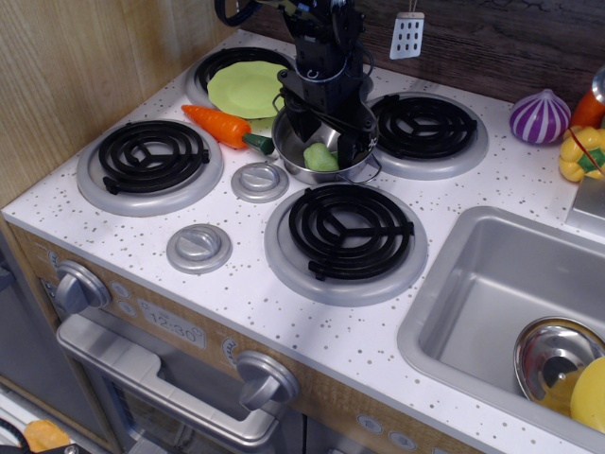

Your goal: Take broccoli out of pan

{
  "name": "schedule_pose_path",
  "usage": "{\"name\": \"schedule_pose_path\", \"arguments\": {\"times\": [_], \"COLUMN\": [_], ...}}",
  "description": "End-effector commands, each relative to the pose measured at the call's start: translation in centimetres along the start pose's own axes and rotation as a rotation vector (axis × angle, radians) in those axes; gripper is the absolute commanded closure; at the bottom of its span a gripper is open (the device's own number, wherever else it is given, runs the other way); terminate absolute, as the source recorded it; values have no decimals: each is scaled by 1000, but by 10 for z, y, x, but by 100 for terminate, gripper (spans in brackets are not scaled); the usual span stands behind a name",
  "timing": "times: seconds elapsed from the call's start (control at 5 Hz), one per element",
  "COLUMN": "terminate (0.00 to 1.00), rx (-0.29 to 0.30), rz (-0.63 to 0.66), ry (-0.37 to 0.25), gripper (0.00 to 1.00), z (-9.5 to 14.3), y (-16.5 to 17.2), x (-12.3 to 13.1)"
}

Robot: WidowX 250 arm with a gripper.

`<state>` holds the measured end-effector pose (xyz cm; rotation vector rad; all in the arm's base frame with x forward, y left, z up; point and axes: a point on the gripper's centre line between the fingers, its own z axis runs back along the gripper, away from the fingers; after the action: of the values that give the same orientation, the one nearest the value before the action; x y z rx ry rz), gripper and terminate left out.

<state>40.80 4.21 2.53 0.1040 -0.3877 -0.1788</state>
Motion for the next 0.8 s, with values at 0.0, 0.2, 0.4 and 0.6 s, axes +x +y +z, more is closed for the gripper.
{"name": "schedule_pose_path", "arguments": {"times": [0.0, 0.2, 0.4, 0.6], "terminate": [0, 0, 0, 0], "rx": [38, 39, 47, 70], "rz": [0, 6, 8, 26], "ry": [-70, -52, -23, 0], "gripper": [0, 100, 100, 100], "z": [8, 1, 3, 8], "y": [16, 20, 18, 11], "x": [9, 5, 1, -4]}}
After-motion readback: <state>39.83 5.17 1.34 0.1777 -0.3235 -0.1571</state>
